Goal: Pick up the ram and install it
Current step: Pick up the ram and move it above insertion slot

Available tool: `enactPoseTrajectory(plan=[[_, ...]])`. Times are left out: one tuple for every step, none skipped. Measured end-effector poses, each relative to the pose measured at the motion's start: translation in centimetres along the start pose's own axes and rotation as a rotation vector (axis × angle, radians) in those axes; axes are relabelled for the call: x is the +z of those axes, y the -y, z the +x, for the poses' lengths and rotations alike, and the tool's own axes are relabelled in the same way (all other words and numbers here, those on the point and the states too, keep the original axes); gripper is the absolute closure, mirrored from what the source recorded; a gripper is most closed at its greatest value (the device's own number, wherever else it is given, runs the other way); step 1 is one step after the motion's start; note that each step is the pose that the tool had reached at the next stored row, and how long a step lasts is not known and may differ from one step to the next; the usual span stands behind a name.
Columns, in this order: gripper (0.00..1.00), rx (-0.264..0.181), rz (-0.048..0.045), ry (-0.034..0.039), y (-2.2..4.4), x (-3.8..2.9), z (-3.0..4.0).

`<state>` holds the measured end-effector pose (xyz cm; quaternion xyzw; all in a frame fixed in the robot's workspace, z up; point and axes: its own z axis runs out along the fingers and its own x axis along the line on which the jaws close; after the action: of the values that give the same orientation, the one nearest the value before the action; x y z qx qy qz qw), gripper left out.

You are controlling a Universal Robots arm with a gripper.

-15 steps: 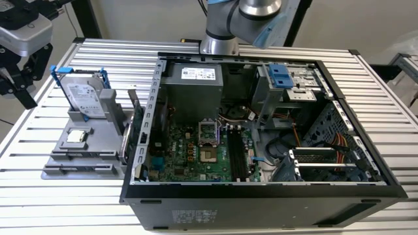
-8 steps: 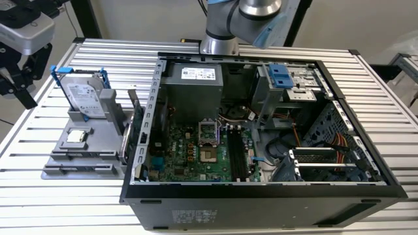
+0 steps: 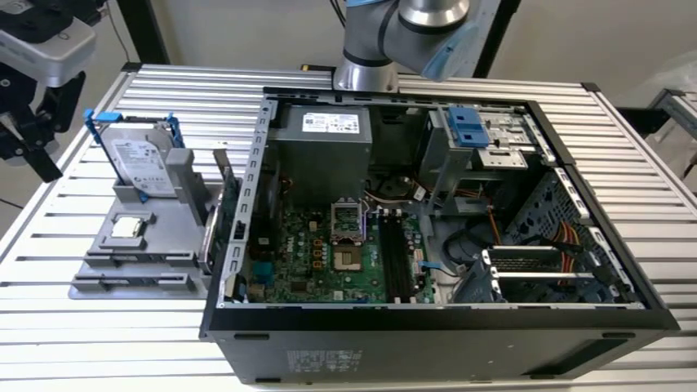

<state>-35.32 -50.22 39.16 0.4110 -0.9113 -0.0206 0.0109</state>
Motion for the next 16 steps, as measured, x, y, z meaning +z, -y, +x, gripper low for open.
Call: enactPoseTrajectory(plan=[[1.0, -0.01, 0.0, -0.0005, 0.0, 0.0, 0.0], [1.0, -0.019, 0.0001, -0.001, 0.0, 0.0, 0.0], [1.0, -0.028, 0.0001, -0.0014, -0.01, 0.0, 0.0], [1.0, -0.036, 0.0001, -0.0018, -0.02, 0.0, 0.0], [1.0, -0.045, 0.0001, -0.0021, -0.01, 0.0, 0.0], [1.0, -0.054, 0.0001, -0.0026, -0.01, 0.0, 0.0], [1.0, -0.063, 0.0002, -0.003, -0.01, 0.0, 0.0], [1.0, -0.072, 0.0002, -0.0034, -0.01, 0.0, 0.0], [1.0, -0.08, 0.0002, -0.0038, 0.0, 0.0, 0.0], [1.0, -0.088, 0.0003, -0.0041, 0.0, 0.0, 0.0], [1.0, -0.096, 0.0003, -0.0045, 0.0, 0.0, 0.0], [1.0, -0.104, 0.0003, -0.0049, 0.0, 0.0, 0.0], [1.0, -0.113, 0.0003, -0.0053, 0.0, 0.0, 0.0], [1.0, -0.121, 0.0004, -0.0057, 0.0, 0.0, 0.0], [1.0, -0.13, 0.0004, -0.0061, 0.0, 0.0, 0.0], [1.0, -0.138, 0.0004, -0.0064, 0.0, 0.0, 0.0]])
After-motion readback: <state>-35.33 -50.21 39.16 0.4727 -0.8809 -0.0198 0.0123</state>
